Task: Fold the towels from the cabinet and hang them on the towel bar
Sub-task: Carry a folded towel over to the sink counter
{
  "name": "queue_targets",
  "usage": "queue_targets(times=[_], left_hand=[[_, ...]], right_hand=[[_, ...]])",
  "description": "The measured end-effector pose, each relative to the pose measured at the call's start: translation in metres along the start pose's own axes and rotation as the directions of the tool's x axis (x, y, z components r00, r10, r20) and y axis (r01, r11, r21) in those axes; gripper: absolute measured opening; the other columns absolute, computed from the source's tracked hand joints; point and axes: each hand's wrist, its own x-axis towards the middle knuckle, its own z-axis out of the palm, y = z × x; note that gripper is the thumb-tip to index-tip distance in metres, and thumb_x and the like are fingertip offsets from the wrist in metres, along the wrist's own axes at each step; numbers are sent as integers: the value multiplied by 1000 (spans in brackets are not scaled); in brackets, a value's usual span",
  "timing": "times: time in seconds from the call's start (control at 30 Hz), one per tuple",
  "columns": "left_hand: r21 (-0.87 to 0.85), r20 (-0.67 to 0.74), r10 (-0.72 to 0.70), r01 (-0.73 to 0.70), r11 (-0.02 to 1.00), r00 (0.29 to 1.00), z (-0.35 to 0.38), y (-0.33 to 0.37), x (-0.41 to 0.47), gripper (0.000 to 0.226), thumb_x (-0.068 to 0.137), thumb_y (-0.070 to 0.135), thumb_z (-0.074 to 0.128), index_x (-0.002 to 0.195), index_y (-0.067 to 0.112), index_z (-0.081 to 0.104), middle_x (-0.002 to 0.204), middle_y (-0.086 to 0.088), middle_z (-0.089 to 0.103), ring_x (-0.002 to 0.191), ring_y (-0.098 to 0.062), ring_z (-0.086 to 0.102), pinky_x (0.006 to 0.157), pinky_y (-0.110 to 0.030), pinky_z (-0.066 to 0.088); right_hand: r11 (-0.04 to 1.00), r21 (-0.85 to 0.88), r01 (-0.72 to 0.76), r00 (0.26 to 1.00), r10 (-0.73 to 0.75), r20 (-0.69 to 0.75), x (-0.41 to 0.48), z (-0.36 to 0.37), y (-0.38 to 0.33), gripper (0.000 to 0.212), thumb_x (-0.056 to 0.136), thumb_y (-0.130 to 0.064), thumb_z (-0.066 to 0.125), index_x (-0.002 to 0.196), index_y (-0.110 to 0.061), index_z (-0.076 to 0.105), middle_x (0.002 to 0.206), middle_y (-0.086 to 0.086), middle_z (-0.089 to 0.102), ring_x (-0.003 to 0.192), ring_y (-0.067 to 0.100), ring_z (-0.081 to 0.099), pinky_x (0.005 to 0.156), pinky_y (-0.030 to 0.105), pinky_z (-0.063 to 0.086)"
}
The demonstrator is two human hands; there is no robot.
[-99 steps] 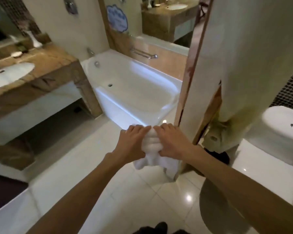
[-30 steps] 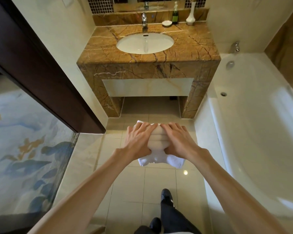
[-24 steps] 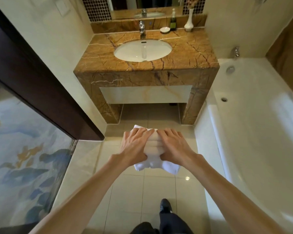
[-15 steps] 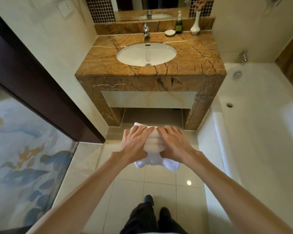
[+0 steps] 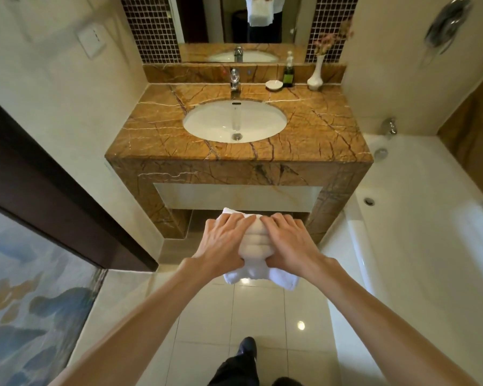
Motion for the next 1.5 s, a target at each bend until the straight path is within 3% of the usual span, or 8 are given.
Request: queue_targets(times=[0.6, 0.9, 1.1, 1.5], left_hand=[[-15, -10, 85, -85, 996, 996, -14, -22, 162, 90, 61, 43, 66, 142, 32, 26, 131, 5, 41, 116, -21, 36, 87, -38, 32], [41, -1, 79, -79, 996, 997, -37, -19, 274, 91, 67, 44, 68, 145, 32, 23, 140, 4, 34, 126, -21, 31, 98, -39, 31], [64, -58, 92, -89, 994, 994, -51, -15, 333, 92, 65, 43, 70, 144, 29, 26, 139, 1, 36, 124, -21, 32, 94, -40, 33], [63, -89, 164, -159, 985, 982, -60, -30, 439, 97, 58, 38, 74, 143, 29, 27, 136, 0, 39, 119, -22, 34, 88, -41, 35]], right_hand=[[998, 12, -64, 998, 65, -18, 109, -28, 100, 80, 67, -35, 68, 137, -19, 34, 122, 3, 44, 108, 26, 43, 86, 37, 35], [997, 48, -62, 997, 64, -51, 183, -54, 183, 81, 65, -34, 68, 137, -19, 34, 123, 4, 45, 109, 26, 43, 87, 39, 38], [998, 40, -41, 992, 46, -121, 221, -75, 231, 83, 65, -36, 69, 139, -19, 35, 125, 5, 45, 111, 26, 41, 83, 37, 32], [996, 35, -82, 983, 86, -162, 290, -101, 290, 88, 65, -37, 73, 141, -18, 33, 126, 6, 45, 112, 25, 41, 89, 39, 35]])
